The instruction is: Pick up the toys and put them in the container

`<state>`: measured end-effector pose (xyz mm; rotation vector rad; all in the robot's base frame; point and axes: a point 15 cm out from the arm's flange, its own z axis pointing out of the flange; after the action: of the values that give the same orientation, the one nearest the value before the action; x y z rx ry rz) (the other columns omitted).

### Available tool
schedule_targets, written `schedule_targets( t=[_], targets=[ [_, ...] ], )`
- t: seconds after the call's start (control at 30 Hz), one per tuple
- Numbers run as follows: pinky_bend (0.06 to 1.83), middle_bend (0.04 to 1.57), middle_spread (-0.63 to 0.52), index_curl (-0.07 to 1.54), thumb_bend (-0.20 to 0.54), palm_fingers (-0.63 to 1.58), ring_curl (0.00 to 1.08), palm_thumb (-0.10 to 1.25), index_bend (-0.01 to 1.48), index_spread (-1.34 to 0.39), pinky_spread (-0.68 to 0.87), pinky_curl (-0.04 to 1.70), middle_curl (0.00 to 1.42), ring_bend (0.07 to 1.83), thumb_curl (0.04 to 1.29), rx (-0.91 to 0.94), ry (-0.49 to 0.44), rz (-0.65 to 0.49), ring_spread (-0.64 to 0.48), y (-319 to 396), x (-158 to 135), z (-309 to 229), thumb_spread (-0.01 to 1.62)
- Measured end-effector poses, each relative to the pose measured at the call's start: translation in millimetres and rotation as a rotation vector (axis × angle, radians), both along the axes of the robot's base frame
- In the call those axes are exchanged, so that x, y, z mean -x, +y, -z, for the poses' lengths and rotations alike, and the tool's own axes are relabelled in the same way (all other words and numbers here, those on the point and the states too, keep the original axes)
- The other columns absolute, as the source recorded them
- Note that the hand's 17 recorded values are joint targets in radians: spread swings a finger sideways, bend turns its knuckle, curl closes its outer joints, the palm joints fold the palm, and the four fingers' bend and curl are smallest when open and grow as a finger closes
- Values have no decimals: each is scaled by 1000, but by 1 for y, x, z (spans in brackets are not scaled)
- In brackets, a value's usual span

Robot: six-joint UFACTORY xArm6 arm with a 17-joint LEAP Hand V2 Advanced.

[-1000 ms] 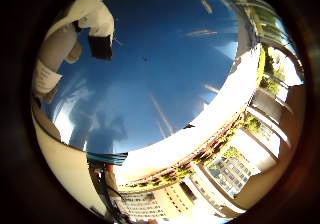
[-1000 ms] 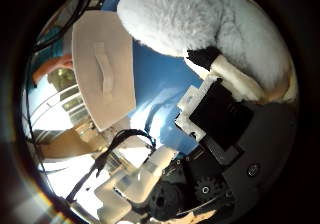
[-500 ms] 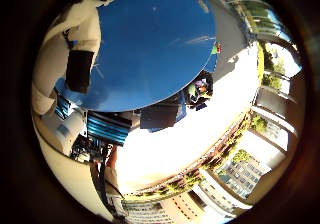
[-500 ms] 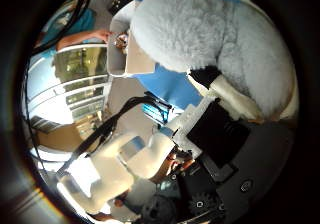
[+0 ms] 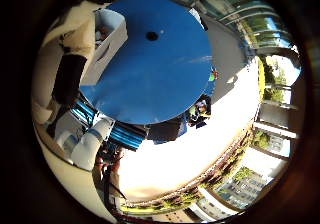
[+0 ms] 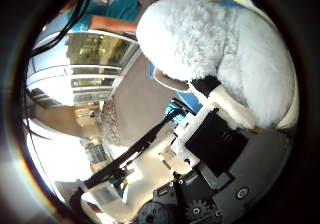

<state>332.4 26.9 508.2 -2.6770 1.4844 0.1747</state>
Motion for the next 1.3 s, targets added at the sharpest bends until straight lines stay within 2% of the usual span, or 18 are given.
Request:
schedule_targets(
  t=[0.13,0.4,0.67,0.83,1.03,1.3],
  targets=[
    [1415,1287,-238,492,-16,758,896,928,773,-1153,141,1104,1097,1492,691,-6,-68,5,-136,42,-31,1,1158],
    [1434,1324,-224,647,-17,741,891,923,748,-1169,131,1116,1093,1520,702,-22,-83,2,-134,115,-68,28,1148],
    [1427,1340,-214,864,-29,688,877,843,717,-1179,122,1126,1077,1548,682,-25,-64,33,-125,162,-120,86,1148],
    [1416,1338,-211,978,-14,688,859,856,702,-1172,120,1130,1065,1566,664,-36,-76,47,-115,201,-149,124,1168],
    [1398,1315,-198,1094,-18,713,825,870,679,-1151,128,1121,1042,1570,645,-32,-60,81,-90,233,-164,164,1174],
    [1358,1291,-180,1207,-18,743,777,878,629,-1113,146,1098,1011,1552,622,-29,-52,97,-59,237,-165,170,1179]
  ],
)
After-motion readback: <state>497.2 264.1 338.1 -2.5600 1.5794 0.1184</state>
